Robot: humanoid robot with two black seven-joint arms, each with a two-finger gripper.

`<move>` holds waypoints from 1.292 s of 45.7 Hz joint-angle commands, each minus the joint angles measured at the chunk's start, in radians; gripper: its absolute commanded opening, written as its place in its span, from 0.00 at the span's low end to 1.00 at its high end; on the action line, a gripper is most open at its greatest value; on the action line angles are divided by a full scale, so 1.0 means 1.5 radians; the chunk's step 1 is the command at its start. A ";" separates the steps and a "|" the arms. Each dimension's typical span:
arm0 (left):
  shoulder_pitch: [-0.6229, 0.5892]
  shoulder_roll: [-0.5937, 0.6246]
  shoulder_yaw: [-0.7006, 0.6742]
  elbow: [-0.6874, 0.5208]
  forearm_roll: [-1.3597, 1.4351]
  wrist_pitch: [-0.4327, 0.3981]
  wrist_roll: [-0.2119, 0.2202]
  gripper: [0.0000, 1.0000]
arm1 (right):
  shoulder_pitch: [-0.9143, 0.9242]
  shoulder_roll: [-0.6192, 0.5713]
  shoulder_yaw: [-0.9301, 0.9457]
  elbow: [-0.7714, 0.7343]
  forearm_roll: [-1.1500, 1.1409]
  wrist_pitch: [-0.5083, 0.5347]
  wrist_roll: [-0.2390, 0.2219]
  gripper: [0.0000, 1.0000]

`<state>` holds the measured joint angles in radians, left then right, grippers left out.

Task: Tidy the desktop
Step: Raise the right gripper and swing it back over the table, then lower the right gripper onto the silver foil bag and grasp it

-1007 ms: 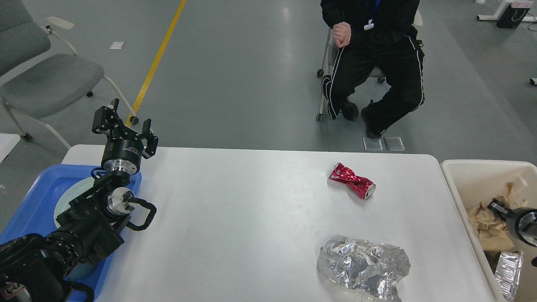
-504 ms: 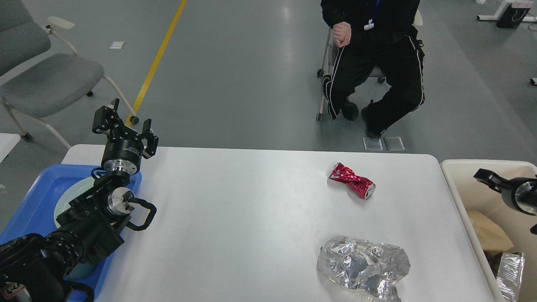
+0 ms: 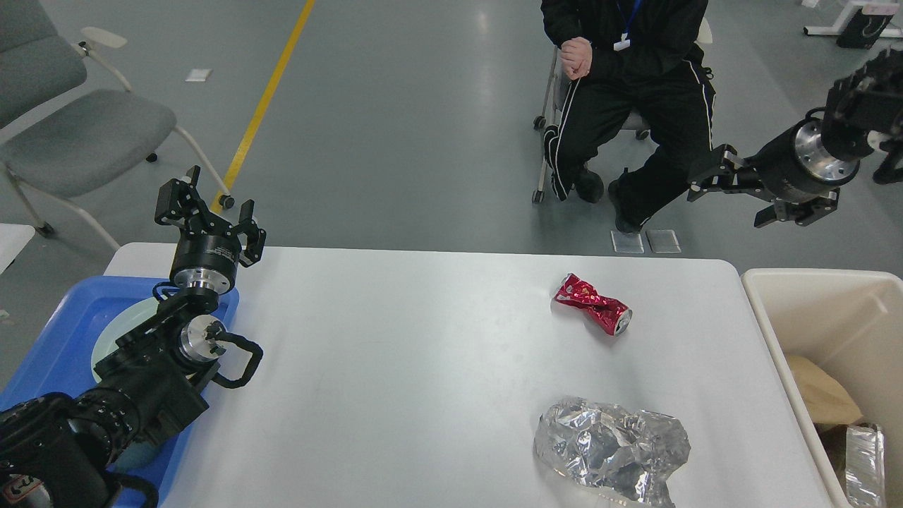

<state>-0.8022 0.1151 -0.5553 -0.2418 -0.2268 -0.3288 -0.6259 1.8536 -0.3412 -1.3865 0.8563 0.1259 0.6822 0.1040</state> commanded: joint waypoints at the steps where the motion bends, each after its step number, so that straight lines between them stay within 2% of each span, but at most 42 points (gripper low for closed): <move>1: 0.000 0.000 0.000 0.001 0.000 -0.001 0.000 0.96 | 0.080 0.005 -0.001 0.078 -0.001 0.084 -0.001 1.00; 9: 0.000 0.000 0.000 0.000 0.000 0.000 0.000 0.96 | 0.199 0.010 -0.009 0.184 -0.010 0.125 -0.002 1.00; 17: 0.000 0.000 0.000 0.000 0.000 0.000 0.000 0.96 | 0.200 0.008 -0.010 0.188 -0.031 0.136 -0.003 1.00; 22: 0.000 0.000 0.000 0.001 0.000 0.000 0.000 0.96 | 0.091 -0.018 0.000 0.183 -0.053 0.122 -0.003 1.00; 32: 0.000 0.000 0.000 0.000 0.000 0.000 0.000 0.96 | -0.133 -0.014 0.034 0.164 -0.055 0.120 -0.003 1.00; 43: 0.000 0.000 0.000 0.000 0.000 0.000 0.000 0.96 | -0.208 -0.014 0.077 0.135 -0.061 0.121 -0.003 1.00; 59: 0.000 0.000 0.000 0.000 0.000 -0.001 0.000 0.96 | -0.367 0.039 0.144 0.008 -0.060 0.118 -0.005 1.00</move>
<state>-0.8022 0.1151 -0.5553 -0.2420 -0.2270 -0.3283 -0.6259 1.3622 -0.3002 -1.2004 0.9187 0.0343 0.8615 0.0967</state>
